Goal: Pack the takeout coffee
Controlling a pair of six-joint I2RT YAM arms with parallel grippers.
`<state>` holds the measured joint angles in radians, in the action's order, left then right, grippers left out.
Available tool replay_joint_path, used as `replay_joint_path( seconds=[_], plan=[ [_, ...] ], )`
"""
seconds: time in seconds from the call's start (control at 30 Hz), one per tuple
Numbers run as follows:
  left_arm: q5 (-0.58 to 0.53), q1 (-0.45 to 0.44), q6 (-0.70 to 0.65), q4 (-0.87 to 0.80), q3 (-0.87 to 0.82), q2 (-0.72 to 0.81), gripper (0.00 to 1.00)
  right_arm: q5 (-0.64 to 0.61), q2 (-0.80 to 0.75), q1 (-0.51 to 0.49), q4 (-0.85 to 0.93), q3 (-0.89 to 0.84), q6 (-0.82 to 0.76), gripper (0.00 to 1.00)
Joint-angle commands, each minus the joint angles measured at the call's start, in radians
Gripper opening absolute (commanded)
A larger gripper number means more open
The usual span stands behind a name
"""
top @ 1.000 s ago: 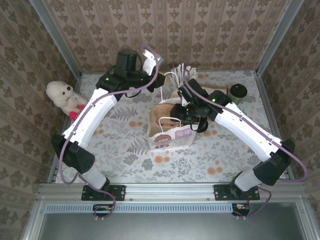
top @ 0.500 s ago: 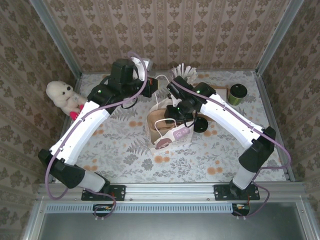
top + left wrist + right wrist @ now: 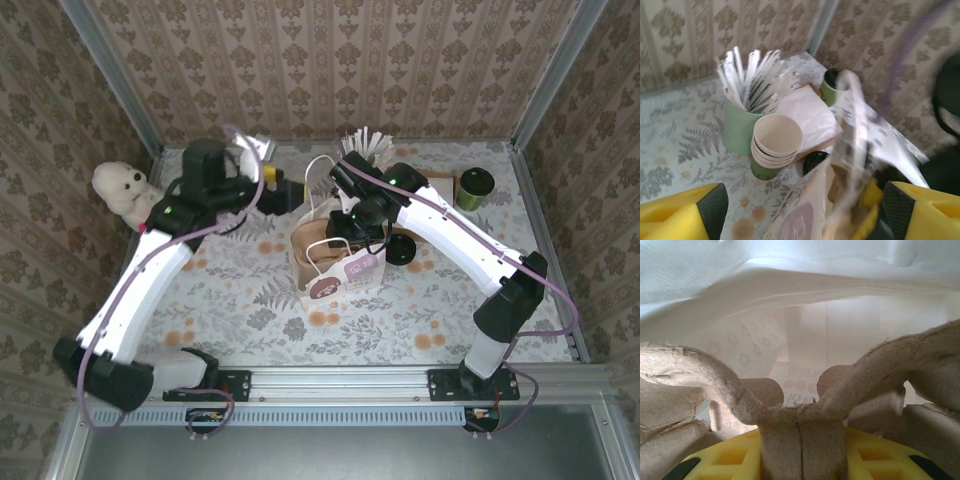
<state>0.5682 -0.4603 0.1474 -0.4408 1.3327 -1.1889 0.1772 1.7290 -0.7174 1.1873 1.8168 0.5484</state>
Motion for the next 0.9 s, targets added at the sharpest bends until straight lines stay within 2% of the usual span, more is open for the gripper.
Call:
replay_joint_path(
  seconds=[0.0,0.07,0.13,0.27,0.37,0.43,0.47,0.5,0.57,0.6,0.77,0.87],
  plan=[
    [0.296,-0.013,-0.207,0.069,-0.078,0.104,0.84,-0.006,0.007,0.003,0.046,0.017,0.005,0.34],
    [0.366,-0.056,-0.314,0.044,-0.129,0.156,0.86,-0.017,0.008,0.003,0.043,0.012,0.011,0.34],
    [0.359,-0.093,-0.385,0.036,-0.175,0.206,0.87,-0.021,0.007,0.002,0.038,0.006,0.016,0.34],
    [0.371,-0.144,-0.438,0.047,-0.210,0.231,0.88,-0.030,0.006,0.001,0.025,-0.005,0.025,0.34],
    [0.278,-0.188,-0.444,0.023,-0.187,0.191,0.86,-0.036,0.007,0.001,0.020,-0.005,0.030,0.34],
    [0.265,-0.211,-0.468,-0.017,-0.163,0.155,0.80,-0.038,0.007,0.001,0.014,-0.005,0.036,0.34],
    [0.272,-0.224,-0.483,-0.042,-0.148,0.138,0.73,-0.040,0.007,0.001,0.013,-0.005,0.044,0.34],
    [0.270,-0.236,-0.486,-0.056,-0.136,0.126,0.57,-0.043,0.007,0.001,0.009,-0.005,0.049,0.34],
    [0.244,-0.262,-0.487,-0.072,-0.114,0.111,0.13,-0.042,0.013,0.002,0.005,-0.001,0.061,0.34],
    [0.239,-0.268,-0.482,-0.063,-0.112,0.110,0.00,-0.044,0.014,0.001,0.006,0.001,0.068,0.34],
    [0.280,-0.279,-0.447,-0.013,-0.096,0.144,0.00,-0.067,0.021,0.001,0.016,0.006,0.089,0.34],
    [0.260,-0.276,-0.464,-0.026,-0.065,0.143,0.00,-0.093,0.029,-0.002,0.018,0.009,0.100,0.34]
  ],
)
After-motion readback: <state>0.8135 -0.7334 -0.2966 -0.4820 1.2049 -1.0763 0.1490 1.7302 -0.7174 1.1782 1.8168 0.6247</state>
